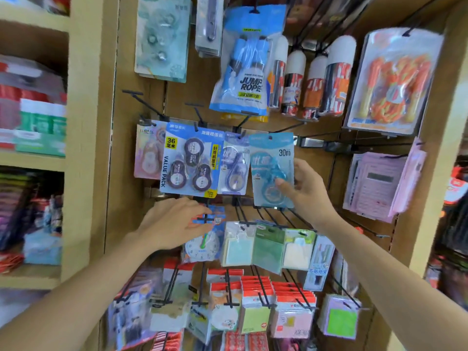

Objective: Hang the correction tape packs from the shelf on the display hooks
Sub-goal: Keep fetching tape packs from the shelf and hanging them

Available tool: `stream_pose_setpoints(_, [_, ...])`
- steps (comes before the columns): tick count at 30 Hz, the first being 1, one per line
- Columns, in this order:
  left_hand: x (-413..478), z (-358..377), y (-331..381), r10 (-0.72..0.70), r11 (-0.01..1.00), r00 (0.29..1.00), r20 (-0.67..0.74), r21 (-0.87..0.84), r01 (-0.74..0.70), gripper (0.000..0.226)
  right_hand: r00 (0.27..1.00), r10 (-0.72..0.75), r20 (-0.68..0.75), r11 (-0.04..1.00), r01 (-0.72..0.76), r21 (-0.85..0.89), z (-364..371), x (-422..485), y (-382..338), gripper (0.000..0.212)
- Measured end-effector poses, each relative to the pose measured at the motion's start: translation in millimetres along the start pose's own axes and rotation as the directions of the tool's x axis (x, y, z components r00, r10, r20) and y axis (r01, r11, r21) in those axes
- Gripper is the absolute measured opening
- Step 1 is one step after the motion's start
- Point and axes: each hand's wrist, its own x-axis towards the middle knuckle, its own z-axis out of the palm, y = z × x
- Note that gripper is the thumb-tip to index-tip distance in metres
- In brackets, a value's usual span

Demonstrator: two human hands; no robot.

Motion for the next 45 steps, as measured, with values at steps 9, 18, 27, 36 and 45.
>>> stream_pose_setpoints(9, [-1, 12, -6, 0.026, 0.999, 0.999, -0.048, 0.022, -0.025, 0.064, 0.992, 0.074, 0.099, 0.997, -0.071, -0.028, 22, 29, -22, 0.046])
stream_pose_setpoints(18, [-4, 15, -7, 0.059, 0.998, 0.991, -0.121, 0.009, -0.058, 0.052, 0.98, 0.194, -0.051, 0.981, -0.195, -0.022, 34, 45, -15, 0.027])
stream_pose_setpoints(27, [-4, 11, -3, 0.068, 0.998, 0.991, -0.115, 0.024, -0.066, 0.055, 0.95, 0.286, -0.125, 0.937, -0.305, -0.172, 61, 71, -2, 0.032])
stream_pose_setpoints(36, [-5, 9, -2, 0.053, 0.999, 0.993, -0.107, 0.01, -0.052, 0.052, 0.925, 0.381, 0.007, 0.838, -0.342, -0.425, 66, 69, 26, 0.047])
stream_pose_setpoints(45, [-9, 1, 8, -0.028, 0.99, 0.984, -0.179, -0.143, 0.002, 0.034, 0.946, 0.151, 0.286, 0.696, 0.104, -0.711, 21, -23, -19, 0.023])
